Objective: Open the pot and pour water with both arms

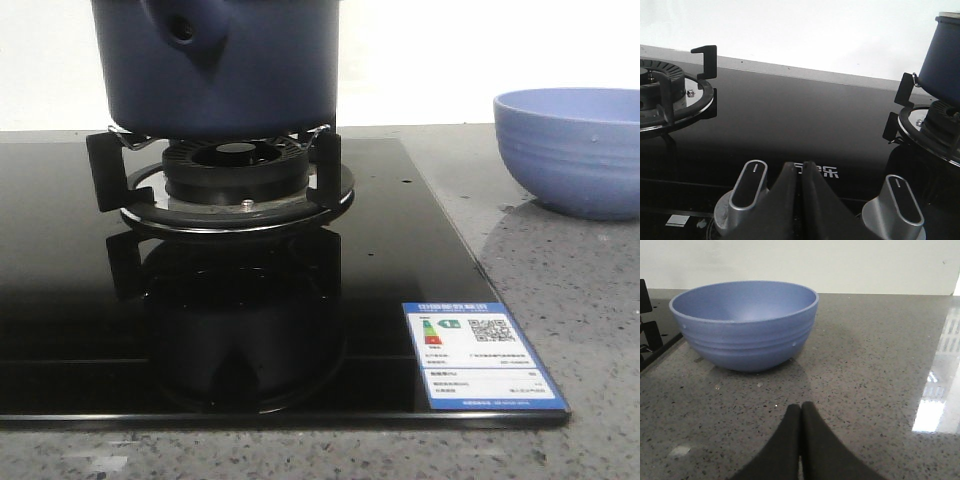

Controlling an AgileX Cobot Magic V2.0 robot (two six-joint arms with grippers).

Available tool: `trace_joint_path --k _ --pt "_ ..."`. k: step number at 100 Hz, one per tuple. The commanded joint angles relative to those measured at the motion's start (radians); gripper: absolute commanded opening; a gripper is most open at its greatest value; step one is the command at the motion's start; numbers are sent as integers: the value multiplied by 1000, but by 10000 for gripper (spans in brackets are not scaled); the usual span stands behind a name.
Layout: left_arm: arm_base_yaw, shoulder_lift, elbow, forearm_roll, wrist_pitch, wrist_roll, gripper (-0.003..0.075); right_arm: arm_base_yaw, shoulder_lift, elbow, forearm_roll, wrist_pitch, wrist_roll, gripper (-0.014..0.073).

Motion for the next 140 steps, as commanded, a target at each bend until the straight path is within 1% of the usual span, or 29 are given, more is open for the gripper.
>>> trace_joint_path --k 1,90,98,109,116,129,140 --pt "2 -27 34 -9 -76 -10 -20 -7 -19 24 -10 -74 -3 -62" --pt "2 -27 34 -24 -86 -10 -20 -7 -19 24 -10 -96 -3 -62" --pt "2 -27 34 -31 -98 -10 -20 -7 -19 24 18 -107 -3 -62" --pt "2 -27 34 -120 -121 -10 -20 -7 -19 24 37 -127 -3 -62" --pt "2 -27 34 -197 -136 -10 -20 -7 -19 24 82 -145 -3 -62" --pt "2 -27 34 -376 -178 -10 -20 -7 -19 24 248 -162 -3 -62" --pt "2 -27 34 -493 -191 -10 -20 -7 -19 24 381 -163 -3 -62"
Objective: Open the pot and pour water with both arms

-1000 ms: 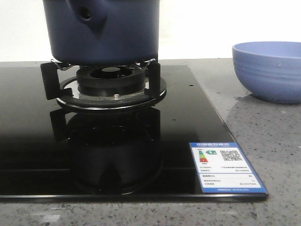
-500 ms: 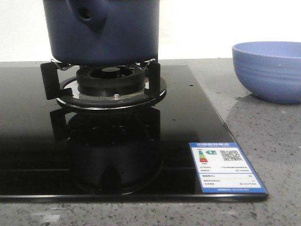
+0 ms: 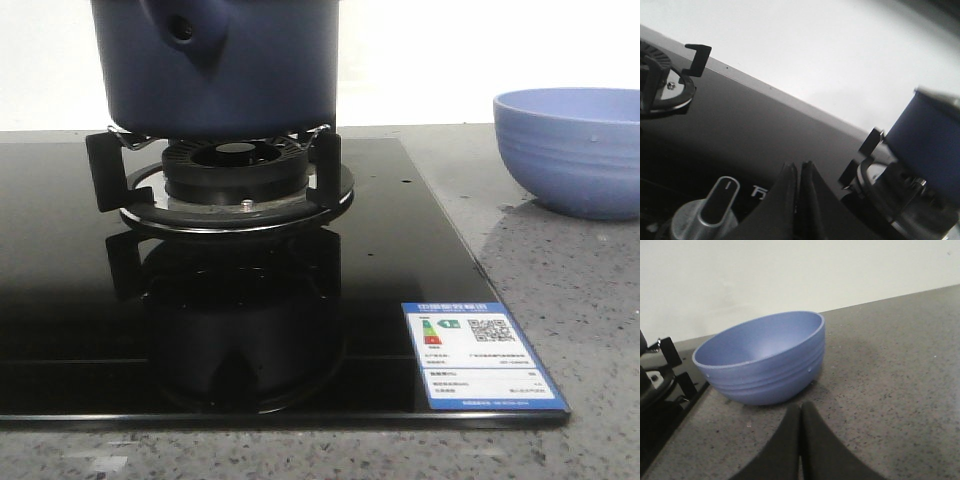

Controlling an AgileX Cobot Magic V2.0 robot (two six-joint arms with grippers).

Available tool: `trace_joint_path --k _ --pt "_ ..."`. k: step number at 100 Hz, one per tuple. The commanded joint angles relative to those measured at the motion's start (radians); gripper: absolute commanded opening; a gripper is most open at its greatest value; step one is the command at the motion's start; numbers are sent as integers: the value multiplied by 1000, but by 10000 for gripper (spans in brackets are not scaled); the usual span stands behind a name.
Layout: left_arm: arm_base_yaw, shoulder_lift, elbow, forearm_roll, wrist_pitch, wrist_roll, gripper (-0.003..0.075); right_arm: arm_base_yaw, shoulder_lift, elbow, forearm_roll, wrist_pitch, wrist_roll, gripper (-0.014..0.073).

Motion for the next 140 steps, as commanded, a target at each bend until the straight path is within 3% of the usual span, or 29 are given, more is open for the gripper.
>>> trace_joint_path --k 1,14,26,43,73,85,101,113,128,140 --pt "2 -27 34 -126 -94 -10 -20 -7 -19 24 115 -86 -3 -62" --pt "2 -27 25 -252 -100 -10 -20 -7 -19 22 324 -92 -3 -62" --pt "2 -27 -13 -254 -53 -10 -20 -7 -19 -20 343 -57 -5 -62" --pt "2 26 -171 -132 129 23 -20 -7 31 -156 265 78 -94 -60" --pt "2 333 -558 -126 407 411 -20 -7 391 -484 62 375 -125 -60" --pt "-51 427 -625 -143 410 434 -20 -3 504 -570 46 419 -141 -62" --pt "-201 492 -657 -139 395 495 -14 40 563 -627 48 435 -216 -51" --pt "-278 519 -659 -151 322 495 62 74 570 -647 48 453 -221 93" --pt "-340 544 -659 -159 231 507 120 86 570 -649 50 453 -221 428" --pt "-376 578 -659 -163 208 551 121 86 570 -649 52 448 -221 472"
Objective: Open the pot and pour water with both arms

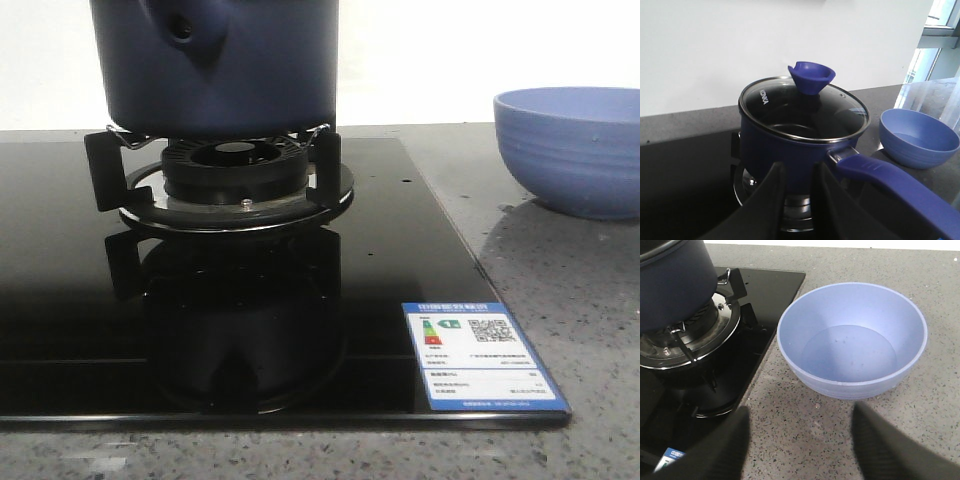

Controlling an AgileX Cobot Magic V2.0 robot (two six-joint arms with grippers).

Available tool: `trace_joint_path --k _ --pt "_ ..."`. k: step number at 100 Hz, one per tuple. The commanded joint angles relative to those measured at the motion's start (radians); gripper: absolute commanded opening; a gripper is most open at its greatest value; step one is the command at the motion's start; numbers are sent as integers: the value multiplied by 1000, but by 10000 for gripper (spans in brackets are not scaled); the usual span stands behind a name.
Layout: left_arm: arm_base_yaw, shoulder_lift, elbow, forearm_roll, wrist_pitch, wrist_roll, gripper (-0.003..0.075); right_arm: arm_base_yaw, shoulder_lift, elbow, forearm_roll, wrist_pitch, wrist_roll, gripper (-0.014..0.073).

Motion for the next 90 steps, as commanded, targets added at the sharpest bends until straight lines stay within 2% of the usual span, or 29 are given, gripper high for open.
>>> trace_joint_path --k 1,13,25,32,42,49,90 --pt "-30 34 -35 -27 -91 25 121 0 12 -37 12 -62 -13 472" --pt "-58 91 -51 -27 -92 25 129 0 12 -37 22 -70 -13 472" --pt "-82 161 -87 -30 -101 43 187 0 12 -37 22 -80 -13 472" --pt "-88 202 -114 -30 -109 43 264 0 12 -37 22 -86 -15 472" --pt "-90 259 -153 -30 -133 54 428 0 12 -37 22 -96 -15 472" --pt "-90 301 -178 -32 -156 67 495 0 12 -37 22 -100 -15 472" --pt "-90 641 -424 -44 -185 116 496 0 12 -37 22 -100 -15 472"
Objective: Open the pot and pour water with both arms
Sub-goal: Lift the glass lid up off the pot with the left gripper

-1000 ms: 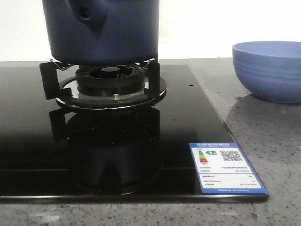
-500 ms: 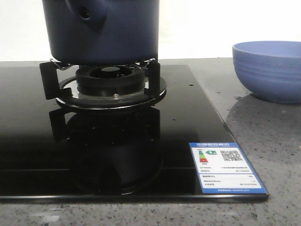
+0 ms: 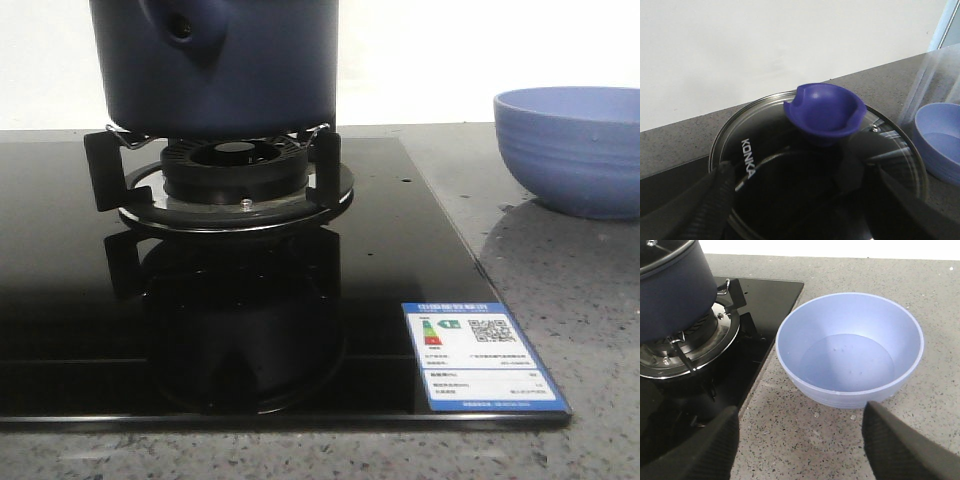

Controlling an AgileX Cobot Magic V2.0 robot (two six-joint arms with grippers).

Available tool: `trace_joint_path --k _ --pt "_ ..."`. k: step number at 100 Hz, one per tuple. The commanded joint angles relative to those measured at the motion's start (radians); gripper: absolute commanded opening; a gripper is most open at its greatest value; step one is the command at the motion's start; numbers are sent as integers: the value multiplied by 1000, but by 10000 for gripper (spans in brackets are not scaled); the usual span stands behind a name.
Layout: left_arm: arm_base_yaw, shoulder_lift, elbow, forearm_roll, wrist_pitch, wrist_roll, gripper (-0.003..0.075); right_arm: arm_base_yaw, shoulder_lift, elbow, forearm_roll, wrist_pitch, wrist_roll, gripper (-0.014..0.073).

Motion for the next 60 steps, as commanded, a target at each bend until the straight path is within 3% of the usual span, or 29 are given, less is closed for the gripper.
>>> trace_joint_path --k 1,24,60 --pt "-8 41 -89 -26 -65 9 496 0 12 -37 17 -74 -10 472" --pt "-45 148 -202 -33 -10 15 496 0 12 -37 17 -71 -10 472" --pt "-72 224 -224 -37 -72 36 496 0 12 -37 17 -71 -10 472"
